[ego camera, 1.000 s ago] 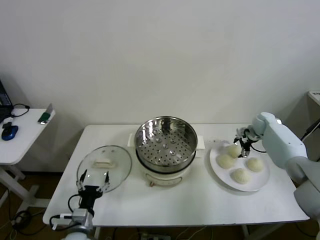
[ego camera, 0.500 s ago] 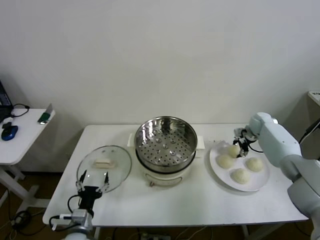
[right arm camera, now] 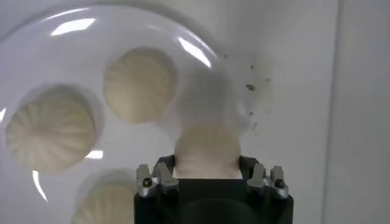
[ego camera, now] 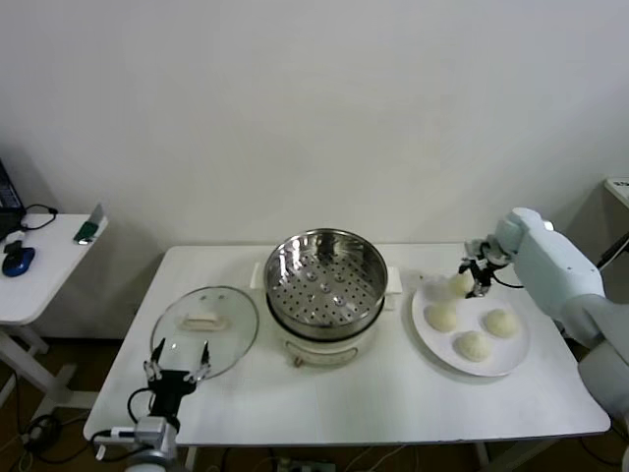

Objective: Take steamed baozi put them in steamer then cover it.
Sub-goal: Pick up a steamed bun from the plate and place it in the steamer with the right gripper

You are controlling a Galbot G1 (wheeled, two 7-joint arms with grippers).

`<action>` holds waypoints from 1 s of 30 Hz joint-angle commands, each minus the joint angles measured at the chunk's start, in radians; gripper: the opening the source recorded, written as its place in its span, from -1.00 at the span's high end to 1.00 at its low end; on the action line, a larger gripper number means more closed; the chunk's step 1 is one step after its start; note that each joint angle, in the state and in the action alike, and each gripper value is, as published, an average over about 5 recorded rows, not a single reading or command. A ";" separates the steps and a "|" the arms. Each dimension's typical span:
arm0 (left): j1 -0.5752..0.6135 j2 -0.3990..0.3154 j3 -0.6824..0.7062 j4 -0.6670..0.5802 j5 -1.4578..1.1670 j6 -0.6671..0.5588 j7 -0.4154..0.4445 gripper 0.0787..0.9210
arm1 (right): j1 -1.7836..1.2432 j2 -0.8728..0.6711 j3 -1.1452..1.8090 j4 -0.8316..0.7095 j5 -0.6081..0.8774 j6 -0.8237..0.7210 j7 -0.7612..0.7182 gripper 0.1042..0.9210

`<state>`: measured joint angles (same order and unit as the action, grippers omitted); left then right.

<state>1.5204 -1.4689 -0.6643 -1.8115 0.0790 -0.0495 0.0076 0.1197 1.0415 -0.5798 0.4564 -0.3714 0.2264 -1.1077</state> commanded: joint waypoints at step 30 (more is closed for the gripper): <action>0.072 -0.001 -0.006 -0.028 -0.024 -0.017 -0.002 -0.77 | 0.372 0.356 -0.508 0.553 -0.165 0.483 -0.023 -0.47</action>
<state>1.5818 -1.4743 -0.6624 -1.8364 0.0645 -0.0648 0.0063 0.5568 1.3125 -1.0791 0.9146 -0.3042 0.6046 -1.1575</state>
